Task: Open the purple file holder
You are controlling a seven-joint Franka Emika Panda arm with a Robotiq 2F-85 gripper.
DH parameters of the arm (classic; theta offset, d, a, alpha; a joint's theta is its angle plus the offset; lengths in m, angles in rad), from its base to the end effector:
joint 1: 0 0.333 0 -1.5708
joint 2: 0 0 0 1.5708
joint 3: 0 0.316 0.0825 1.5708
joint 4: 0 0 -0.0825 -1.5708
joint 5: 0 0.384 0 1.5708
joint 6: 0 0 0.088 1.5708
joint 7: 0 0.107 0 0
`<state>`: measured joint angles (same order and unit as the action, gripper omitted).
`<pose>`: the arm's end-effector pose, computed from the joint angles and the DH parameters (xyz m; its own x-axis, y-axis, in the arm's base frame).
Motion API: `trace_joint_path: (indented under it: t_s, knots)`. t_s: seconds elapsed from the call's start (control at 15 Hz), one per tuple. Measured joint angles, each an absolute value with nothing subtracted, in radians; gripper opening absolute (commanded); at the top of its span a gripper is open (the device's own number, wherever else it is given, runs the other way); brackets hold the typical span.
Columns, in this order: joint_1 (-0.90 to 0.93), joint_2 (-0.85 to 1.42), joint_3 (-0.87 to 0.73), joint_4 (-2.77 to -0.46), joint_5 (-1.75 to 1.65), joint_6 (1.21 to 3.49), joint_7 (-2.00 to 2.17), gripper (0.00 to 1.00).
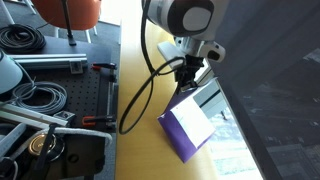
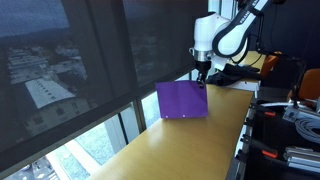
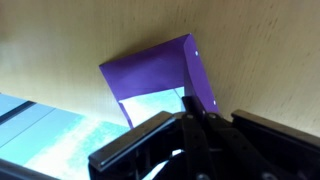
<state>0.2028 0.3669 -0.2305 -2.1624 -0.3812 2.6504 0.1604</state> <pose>0.5781 -0.0050 0.2395 0.9786 0.1728 0.1114 0.1363 -0.9510 0.2776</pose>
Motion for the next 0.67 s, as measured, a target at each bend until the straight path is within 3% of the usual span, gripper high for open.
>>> trace_joint_path:
  t_s: [0.2, 0.4, 0.67]
  knots:
    - [0.406, 0.35, -0.391, -2.188, -0.584, 2.669, 0.405, 0.0]
    - [0.525, 0.362, -0.455, -2.201, -0.761, 2.662, 0.636, 0.0]
    - [0.508, 0.408, -0.344, -2.205, -0.96, 2.572, 0.902, 0.0]
